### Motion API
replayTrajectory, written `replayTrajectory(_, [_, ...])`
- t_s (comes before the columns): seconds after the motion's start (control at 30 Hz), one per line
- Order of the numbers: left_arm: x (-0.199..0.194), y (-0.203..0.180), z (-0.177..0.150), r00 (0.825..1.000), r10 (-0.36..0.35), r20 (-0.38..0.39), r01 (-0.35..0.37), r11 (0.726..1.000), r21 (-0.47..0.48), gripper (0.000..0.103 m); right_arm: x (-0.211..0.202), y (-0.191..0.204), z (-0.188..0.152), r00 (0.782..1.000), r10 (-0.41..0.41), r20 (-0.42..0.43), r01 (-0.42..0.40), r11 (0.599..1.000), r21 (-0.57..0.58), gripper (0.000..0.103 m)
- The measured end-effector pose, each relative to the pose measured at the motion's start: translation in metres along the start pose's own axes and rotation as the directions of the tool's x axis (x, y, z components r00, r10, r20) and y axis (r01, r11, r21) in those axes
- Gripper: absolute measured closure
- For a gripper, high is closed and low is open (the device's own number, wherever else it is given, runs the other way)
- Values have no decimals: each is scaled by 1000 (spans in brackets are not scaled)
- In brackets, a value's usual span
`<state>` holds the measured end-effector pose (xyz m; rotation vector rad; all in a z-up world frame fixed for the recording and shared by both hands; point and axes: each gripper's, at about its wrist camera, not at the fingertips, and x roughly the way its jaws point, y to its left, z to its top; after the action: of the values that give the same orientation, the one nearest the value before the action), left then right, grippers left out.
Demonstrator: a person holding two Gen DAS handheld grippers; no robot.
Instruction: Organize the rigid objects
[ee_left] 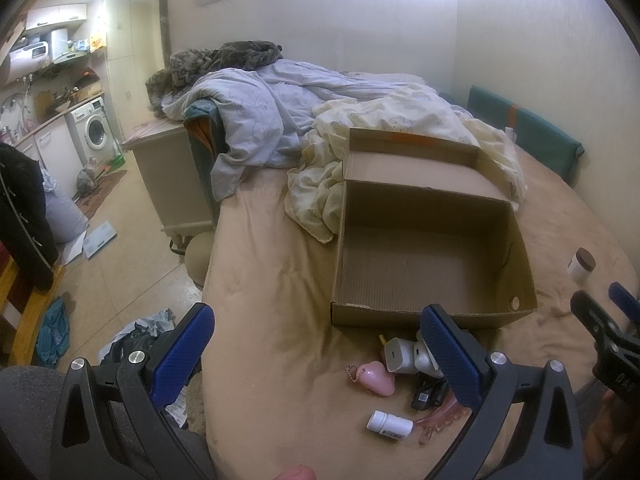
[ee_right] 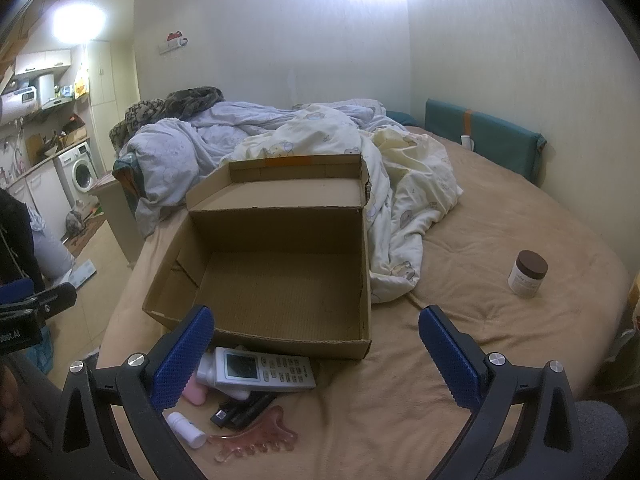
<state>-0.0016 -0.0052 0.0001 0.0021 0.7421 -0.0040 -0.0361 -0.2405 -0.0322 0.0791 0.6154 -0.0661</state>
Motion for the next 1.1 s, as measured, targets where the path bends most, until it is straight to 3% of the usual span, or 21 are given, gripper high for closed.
replayTrajectory(0.27, [3,5,-1,1000,8,-29,-8,1000,10,0,-1,-10,0,1000,9,-19,-9,1000,19,0])
replayTrajectory(0.43, [27,5,-9,986,9,-168,-2,999,44,0,8,-9,-3,997,14,-69,-12,999,30,0])
replayTrajectory(0.5, [44,-2,-17,969,23,-245,-3,997,82,0,17,-7,-7,993,18,-119,-16,1000,26,0])
replayTrajectory(0.63, [76,-27,-41,908,9,-420,75,980,183,0,32,-6,-15,977,23,-211,-19,1000,24,0])
replayTrajectory(0.83, [107,-65,-70,822,-13,-570,204,940,273,0,36,-9,-18,969,27,-247,-17,999,42,0])
replayTrajectory(1.1, [136,-75,-89,766,14,-643,216,936,277,2,35,-15,-17,966,32,-255,-15,998,67,0])
